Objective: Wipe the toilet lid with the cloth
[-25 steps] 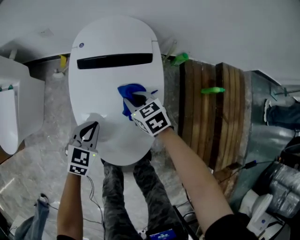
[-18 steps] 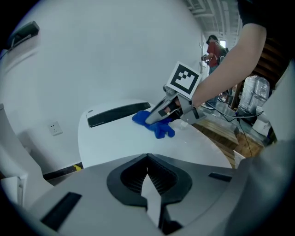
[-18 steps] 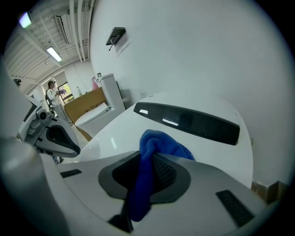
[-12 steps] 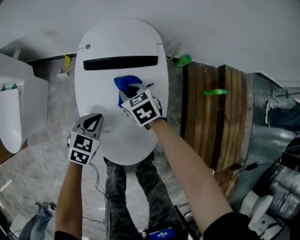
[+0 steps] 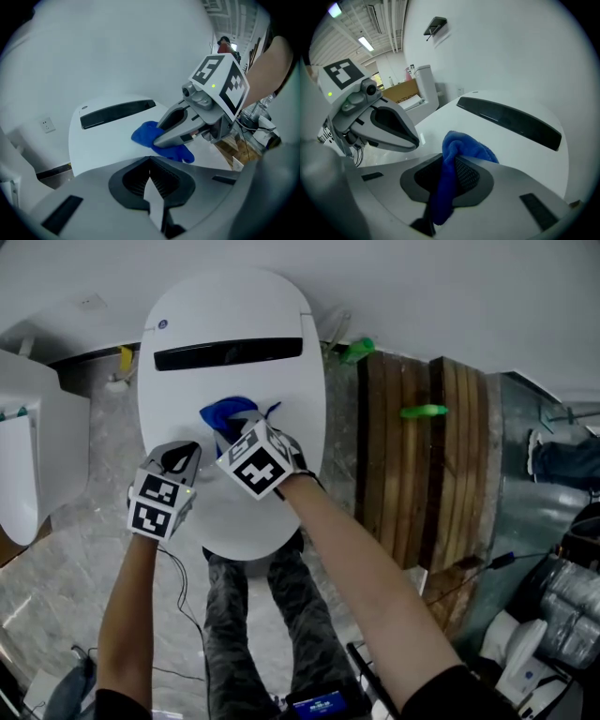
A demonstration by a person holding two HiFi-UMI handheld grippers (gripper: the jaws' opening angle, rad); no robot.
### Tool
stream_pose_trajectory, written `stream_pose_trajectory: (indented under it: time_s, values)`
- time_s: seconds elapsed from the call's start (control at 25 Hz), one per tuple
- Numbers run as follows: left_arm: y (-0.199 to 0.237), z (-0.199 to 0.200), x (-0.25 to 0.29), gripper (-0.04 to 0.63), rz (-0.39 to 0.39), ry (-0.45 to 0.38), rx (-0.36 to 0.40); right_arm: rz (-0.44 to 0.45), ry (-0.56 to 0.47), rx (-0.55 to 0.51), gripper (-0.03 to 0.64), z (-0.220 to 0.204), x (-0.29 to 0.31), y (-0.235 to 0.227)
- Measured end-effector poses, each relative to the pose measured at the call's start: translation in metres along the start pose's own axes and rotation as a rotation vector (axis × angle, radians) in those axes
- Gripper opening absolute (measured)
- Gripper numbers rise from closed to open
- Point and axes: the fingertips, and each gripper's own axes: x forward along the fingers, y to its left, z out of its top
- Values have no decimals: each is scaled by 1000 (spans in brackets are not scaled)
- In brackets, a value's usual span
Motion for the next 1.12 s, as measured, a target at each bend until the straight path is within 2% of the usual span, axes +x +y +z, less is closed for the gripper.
stream_pose_trajectory:
  time_s: [0.24, 0.48, 0.6, 0.84, 0.96, 1.0, 1.08, 1.12]
  values:
    - [-16, -31, -6, 11, -5, 39, -6, 32, -4, -8, 57, -24, -6, 35]
    - [-50, -71, -25, 11, -41, 54, -19, 69, 12, 54, 57, -63, -19, 72]
    - [-69, -85, -32, 11, -68, 46, 7, 78, 23, 90, 57, -81, -26, 85]
    - [-117, -105, -49, 12, -181, 4, 140, 87, 43, 163, 57, -119, -40, 114]
    - [-142, -118, -57, 16, -246, 4, 250, 88, 58, 194, 57, -133, -47, 124]
    - [-151, -124, -58, 28, -266, 9, 296, 88, 61, 206, 57, -138, -51, 128]
    - [-167, -135, -59, 105, -306, 31, 383, 83, 64, 230, 58, -146, -59, 134]
    - [-173, -140, -58, 123, -320, 42, 423, 76, 63, 239, 57, -150, -62, 137]
